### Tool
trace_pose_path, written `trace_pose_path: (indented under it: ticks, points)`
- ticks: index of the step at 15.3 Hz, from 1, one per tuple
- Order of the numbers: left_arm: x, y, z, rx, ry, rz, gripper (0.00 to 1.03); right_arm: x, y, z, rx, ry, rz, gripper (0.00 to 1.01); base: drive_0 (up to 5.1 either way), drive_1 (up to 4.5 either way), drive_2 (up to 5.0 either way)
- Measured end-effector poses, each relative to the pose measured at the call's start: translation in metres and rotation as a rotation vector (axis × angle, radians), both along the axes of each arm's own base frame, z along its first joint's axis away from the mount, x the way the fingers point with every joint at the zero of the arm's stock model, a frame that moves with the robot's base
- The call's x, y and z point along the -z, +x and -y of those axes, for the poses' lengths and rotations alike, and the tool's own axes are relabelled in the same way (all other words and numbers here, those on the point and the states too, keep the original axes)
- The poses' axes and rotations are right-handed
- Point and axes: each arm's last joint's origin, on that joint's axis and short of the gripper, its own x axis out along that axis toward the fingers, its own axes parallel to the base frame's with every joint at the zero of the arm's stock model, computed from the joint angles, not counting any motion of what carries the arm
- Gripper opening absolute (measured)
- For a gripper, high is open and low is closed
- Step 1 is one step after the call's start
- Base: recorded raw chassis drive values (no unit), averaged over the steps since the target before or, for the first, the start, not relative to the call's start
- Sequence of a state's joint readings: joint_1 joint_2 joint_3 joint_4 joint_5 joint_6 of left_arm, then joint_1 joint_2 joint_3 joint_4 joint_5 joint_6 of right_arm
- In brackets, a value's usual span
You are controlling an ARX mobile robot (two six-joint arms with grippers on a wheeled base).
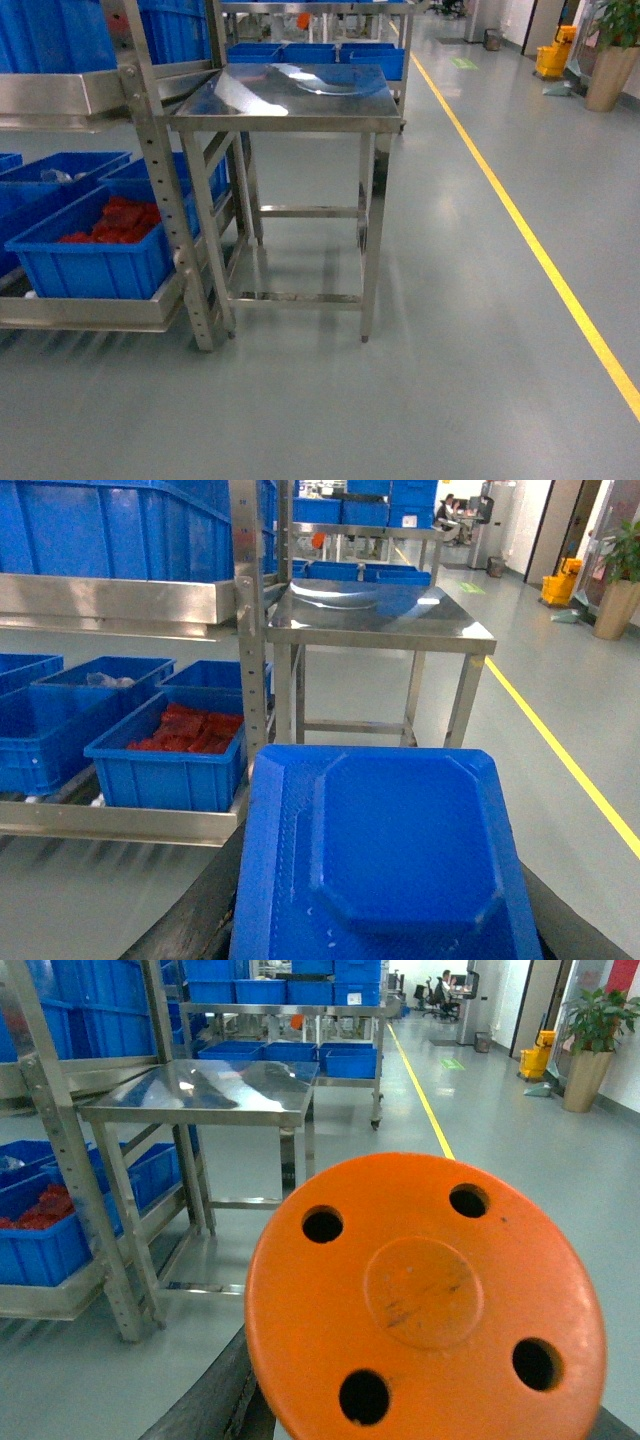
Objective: Sort blue parts and orange caps into right shelf containers
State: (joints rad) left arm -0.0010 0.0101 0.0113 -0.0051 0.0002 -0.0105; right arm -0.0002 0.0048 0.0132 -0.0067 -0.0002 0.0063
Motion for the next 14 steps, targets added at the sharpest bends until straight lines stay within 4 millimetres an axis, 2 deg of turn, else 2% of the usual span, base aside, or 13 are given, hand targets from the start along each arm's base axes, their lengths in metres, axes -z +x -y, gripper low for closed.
trace_pose_path:
  ticks: [14]
  points:
    - [0.0001, 0.0, 0.0, -0.002, 0.0, -0.002, 0.42, -0.0004, 0.0, 0.0, 0.0, 0.0, 0.004, 0.44, 0.0, 4.27, -4.3]
